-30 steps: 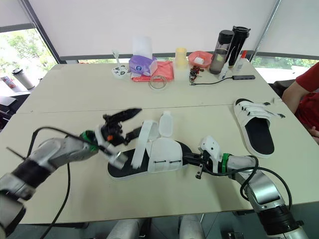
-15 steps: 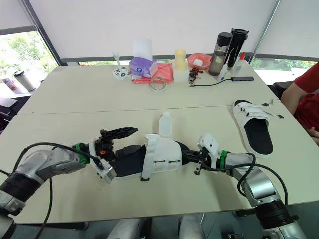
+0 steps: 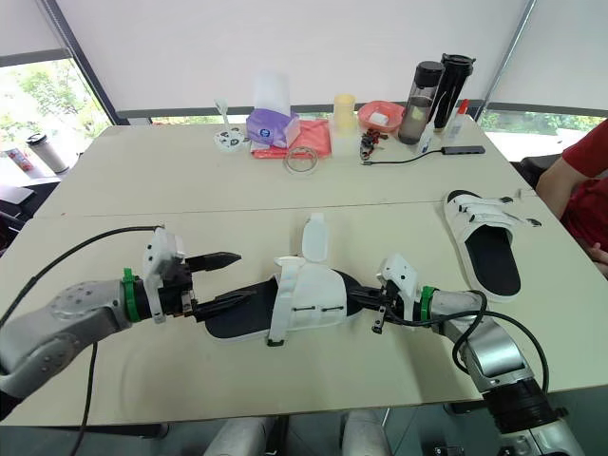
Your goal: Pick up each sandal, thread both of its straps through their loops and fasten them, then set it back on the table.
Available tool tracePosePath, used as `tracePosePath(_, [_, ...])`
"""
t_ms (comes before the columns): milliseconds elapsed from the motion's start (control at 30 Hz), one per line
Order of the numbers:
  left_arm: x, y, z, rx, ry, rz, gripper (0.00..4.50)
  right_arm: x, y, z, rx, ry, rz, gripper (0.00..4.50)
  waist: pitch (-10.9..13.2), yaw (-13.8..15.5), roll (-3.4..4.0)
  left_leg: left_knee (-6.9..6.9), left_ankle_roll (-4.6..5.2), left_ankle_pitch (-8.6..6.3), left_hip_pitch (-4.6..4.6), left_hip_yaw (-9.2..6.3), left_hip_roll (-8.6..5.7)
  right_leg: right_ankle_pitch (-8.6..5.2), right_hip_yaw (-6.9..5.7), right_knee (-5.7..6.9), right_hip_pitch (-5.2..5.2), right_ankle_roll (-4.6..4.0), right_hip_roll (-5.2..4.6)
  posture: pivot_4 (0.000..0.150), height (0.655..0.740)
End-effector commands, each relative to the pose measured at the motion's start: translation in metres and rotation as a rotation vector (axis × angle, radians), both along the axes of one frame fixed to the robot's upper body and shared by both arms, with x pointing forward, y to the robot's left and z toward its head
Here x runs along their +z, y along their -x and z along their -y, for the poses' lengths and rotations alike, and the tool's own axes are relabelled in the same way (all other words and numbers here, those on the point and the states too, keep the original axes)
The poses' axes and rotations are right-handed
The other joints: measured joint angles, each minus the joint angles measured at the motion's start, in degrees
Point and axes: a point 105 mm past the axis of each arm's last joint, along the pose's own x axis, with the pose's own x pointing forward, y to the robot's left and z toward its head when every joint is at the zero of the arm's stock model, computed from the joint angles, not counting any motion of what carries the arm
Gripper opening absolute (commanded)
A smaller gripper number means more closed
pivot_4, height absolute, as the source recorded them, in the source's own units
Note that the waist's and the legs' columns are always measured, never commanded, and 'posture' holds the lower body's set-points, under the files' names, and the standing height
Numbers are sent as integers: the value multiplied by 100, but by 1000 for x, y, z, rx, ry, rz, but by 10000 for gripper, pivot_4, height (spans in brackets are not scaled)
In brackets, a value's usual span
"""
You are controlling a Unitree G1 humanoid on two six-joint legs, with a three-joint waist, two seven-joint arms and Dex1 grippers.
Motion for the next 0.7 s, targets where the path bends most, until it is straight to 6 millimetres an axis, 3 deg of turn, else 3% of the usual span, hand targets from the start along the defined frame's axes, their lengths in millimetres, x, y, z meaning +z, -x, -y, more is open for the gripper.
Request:
tracePosePath(33, [-8,22,4,-89,5,-117,44440,-21,7,3,-3,41,-95,0,0,-4,0,-4,-1,-1,0,3,0,-2,-1,-1,-3,-2,0,1500,7400])
tracePosePath(333, [-40,37,10,-124,-17,-210,44440,-21,9,8,7,63,-104,0,-1,42,-2,-11,-12,-8,0,7,6,-8,6,-11,-1,-14,-4,1500,7400])
tracePosePath(700, [-46,26,37,-193,26,-214,44440,-12,11,3,7,30,-102,0,-3,38,-4,-37,-12,-10,-8,6,8,-7,3,-44,-9,-16,-5,1500,7400])
